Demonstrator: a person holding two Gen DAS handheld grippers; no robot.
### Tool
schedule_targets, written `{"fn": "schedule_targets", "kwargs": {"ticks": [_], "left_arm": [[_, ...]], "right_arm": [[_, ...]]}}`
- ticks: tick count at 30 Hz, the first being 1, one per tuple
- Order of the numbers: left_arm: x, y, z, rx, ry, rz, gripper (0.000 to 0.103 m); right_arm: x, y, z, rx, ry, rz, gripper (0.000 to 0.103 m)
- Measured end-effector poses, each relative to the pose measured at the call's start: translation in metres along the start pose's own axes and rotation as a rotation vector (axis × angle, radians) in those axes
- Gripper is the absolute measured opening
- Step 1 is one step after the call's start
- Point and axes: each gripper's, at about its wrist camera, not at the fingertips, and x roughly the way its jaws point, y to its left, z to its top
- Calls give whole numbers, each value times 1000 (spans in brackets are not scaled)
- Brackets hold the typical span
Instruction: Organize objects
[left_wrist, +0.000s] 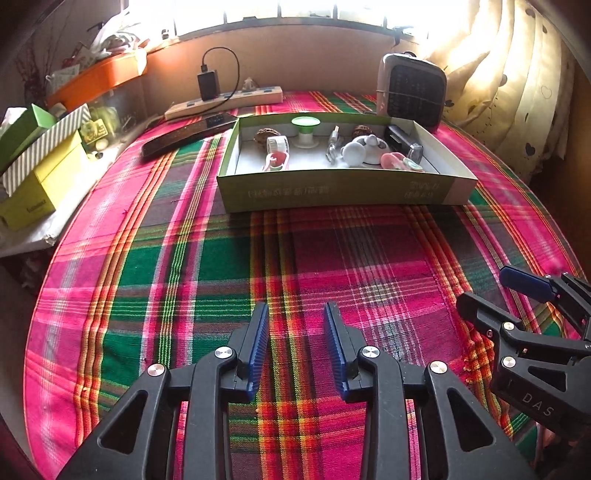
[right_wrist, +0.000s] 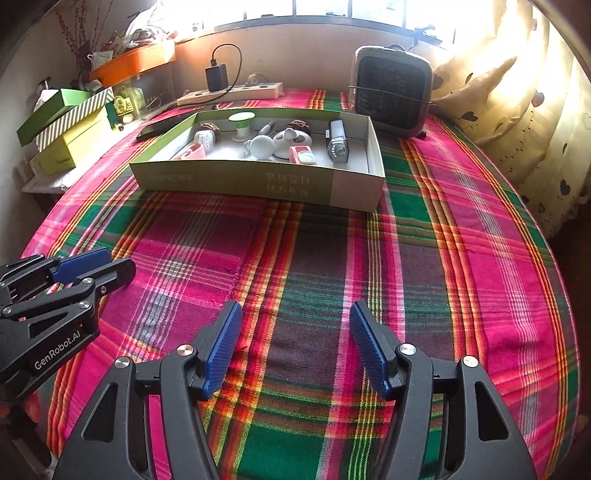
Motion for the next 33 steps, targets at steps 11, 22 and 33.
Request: {"fn": "schedule_targets", "kwargs": {"ticks": [11, 22, 33], "left_arm": [[-3, -7, -5, -32, -33, 57, 33], [-3, -5, -7, -54, -35, 50, 34], [-3, -5, -7, -55, -35, 51, 34]], "right_arm": [[-1, -3, -4, 19, -5, -15, 74], [-2, -2, -5, 18, -5, -16, 75], [-2, -3, -5, 18, -5, -17, 75]]}}
